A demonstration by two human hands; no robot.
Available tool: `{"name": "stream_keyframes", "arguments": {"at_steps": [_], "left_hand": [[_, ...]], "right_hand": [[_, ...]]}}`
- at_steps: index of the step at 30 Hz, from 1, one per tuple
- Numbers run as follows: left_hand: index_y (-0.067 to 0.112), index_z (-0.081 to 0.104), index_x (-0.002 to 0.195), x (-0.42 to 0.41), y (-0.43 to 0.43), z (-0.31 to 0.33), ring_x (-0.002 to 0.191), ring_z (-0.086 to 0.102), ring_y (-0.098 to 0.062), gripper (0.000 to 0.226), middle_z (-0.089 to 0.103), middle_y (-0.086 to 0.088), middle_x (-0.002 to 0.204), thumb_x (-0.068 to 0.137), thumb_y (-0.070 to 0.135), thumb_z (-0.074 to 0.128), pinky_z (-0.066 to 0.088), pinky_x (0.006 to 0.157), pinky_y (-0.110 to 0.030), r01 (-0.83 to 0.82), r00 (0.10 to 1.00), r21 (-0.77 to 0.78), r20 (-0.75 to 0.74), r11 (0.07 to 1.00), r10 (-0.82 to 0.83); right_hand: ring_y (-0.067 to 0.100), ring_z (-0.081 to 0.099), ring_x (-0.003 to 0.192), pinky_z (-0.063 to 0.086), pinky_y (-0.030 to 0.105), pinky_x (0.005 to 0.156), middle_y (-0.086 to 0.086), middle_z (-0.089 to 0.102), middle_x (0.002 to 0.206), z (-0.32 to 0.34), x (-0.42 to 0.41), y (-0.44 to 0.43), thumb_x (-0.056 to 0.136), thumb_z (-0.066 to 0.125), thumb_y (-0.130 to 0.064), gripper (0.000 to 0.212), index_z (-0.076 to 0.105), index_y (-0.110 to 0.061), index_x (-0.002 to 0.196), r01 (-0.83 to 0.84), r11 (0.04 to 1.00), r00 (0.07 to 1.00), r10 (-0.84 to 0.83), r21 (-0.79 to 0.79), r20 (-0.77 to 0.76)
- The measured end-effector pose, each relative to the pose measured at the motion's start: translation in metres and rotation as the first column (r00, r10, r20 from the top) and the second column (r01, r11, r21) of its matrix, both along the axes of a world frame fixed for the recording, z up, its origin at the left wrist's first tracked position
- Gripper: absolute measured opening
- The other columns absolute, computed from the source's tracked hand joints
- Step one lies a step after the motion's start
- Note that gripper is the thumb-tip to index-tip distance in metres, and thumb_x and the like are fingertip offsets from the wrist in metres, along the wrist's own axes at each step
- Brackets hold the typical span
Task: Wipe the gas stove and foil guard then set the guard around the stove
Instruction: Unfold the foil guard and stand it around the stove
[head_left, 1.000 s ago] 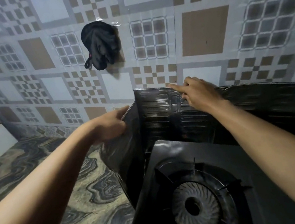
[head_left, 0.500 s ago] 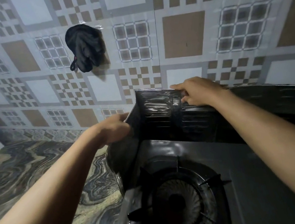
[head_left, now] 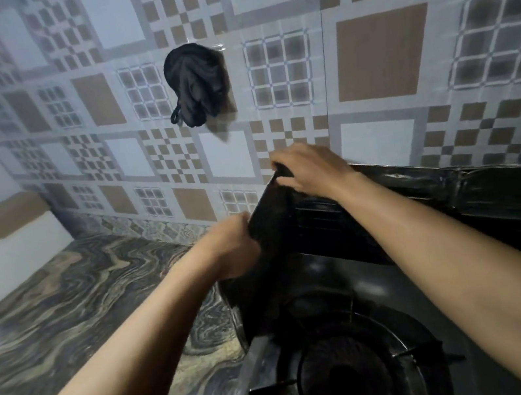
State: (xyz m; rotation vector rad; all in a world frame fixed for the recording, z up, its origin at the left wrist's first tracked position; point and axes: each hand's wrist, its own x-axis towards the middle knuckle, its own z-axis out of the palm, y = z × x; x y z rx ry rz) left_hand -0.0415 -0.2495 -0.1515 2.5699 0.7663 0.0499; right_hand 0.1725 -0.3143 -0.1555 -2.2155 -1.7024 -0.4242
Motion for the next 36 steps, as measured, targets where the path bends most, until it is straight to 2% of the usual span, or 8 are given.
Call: {"name": "stream_keyframes", "arguments": {"at_steps": [6,9,12,19,22,26,31,36], "left_hand": [[0.013,0.059,0.111,0.003,0.003,-0.004,0.102,0.064,-0.034,0.025,0.068,-0.013,0.111,0.087,0.019,0.056,0.042,0.074,-0.032,-0.076,0.997,0.11,-0.001,0.991,0.076],[0.019,0.056,0.099,-0.002,0.001,-0.001,0.085,0.058,-0.025,0.014,0.065,-0.004,0.094,0.085,0.019,0.059,0.043,0.072,-0.032,-0.022,0.999,0.106,-0.028,0.994,0.025],[0.019,0.056,0.096,-0.005,0.0,0.005,0.088,0.06,-0.025,0.011,0.061,-0.002,0.091,0.086,0.015,0.057,0.044,0.072,-0.032,0.003,0.999,0.096,-0.049,0.995,0.001],[0.012,0.067,0.104,-0.01,0.005,0.014,0.093,0.066,-0.027,0.025,0.073,-0.009,0.097,0.08,0.014,0.061,0.054,0.078,-0.034,0.05,0.994,0.027,-0.095,0.998,-0.047],[0.01,0.067,0.102,-0.008,0.006,0.013,0.089,0.067,-0.026,0.021,0.072,-0.008,0.094,0.083,0.015,0.058,0.053,0.073,-0.033,0.055,0.992,0.006,-0.113,0.998,-0.054],[0.007,0.067,0.097,-0.007,0.008,0.015,0.09,0.07,-0.028,0.022,0.074,-0.011,0.093,0.08,0.008,0.054,0.058,0.076,-0.039,0.002,0.991,-0.078,-0.135,0.997,-0.012],[0.002,0.069,0.092,-0.011,0.016,0.015,0.091,0.072,-0.037,0.031,0.075,-0.019,0.092,0.068,0.005,0.049,0.059,0.077,-0.055,-0.038,0.992,-0.174,-0.129,0.984,0.015],[0.008,0.068,0.091,-0.008,0.014,0.012,0.088,0.071,-0.029,0.02,0.074,-0.011,0.088,0.076,0.009,0.054,0.058,0.074,-0.041,-0.026,0.993,-0.104,-0.115,0.994,0.014]], "right_hand": [[0.029,0.06,0.093,0.047,0.038,0.065,0.003,0.063,0.108,-0.004,0.001,0.006,0.089,0.063,-0.042,0.032,0.054,-0.02,0.11,-0.038,0.999,0.991,0.037,0.004,0.13],[0.027,0.059,0.102,0.05,0.04,0.074,0.003,0.062,0.117,-0.008,-0.002,0.001,0.082,0.069,-0.049,0.05,0.055,-0.017,0.118,-0.03,0.999,0.972,0.038,-0.04,0.231],[0.027,0.061,0.1,0.052,0.04,0.077,0.003,0.066,0.11,-0.011,0.0,0.005,0.083,0.071,-0.046,0.041,0.062,-0.015,0.108,-0.033,0.999,0.952,0.038,-0.021,0.303],[0.02,0.062,0.112,0.05,0.044,0.095,-0.009,0.07,0.12,0.019,0.003,0.005,0.087,0.057,-0.062,0.039,0.072,-0.036,0.11,-0.106,0.99,0.992,0.099,-0.09,-0.078],[0.023,0.068,0.092,0.054,0.04,0.082,-0.003,0.076,0.094,0.013,0.004,0.011,0.089,0.04,-0.071,0.057,0.069,-0.026,0.071,-0.022,0.999,0.998,0.019,-0.049,-0.056],[0.018,0.064,0.07,0.052,0.036,0.072,-0.006,0.068,0.069,0.009,0.007,0.011,0.091,0.033,-0.066,0.06,0.066,-0.021,0.071,-0.067,0.997,0.997,0.066,-0.04,-0.026],[0.019,0.061,0.115,0.048,0.045,0.098,-0.008,0.07,0.121,0.01,0.008,-0.002,0.091,0.054,-0.054,0.038,0.071,-0.03,0.115,-0.135,0.99,0.988,0.131,-0.049,-0.081],[0.018,0.064,0.111,0.051,0.045,0.095,-0.014,0.072,0.115,0.007,0.005,0.01,0.082,0.054,-0.07,0.047,0.074,-0.036,0.107,-0.062,0.998,0.994,0.062,0.009,-0.094]]}}
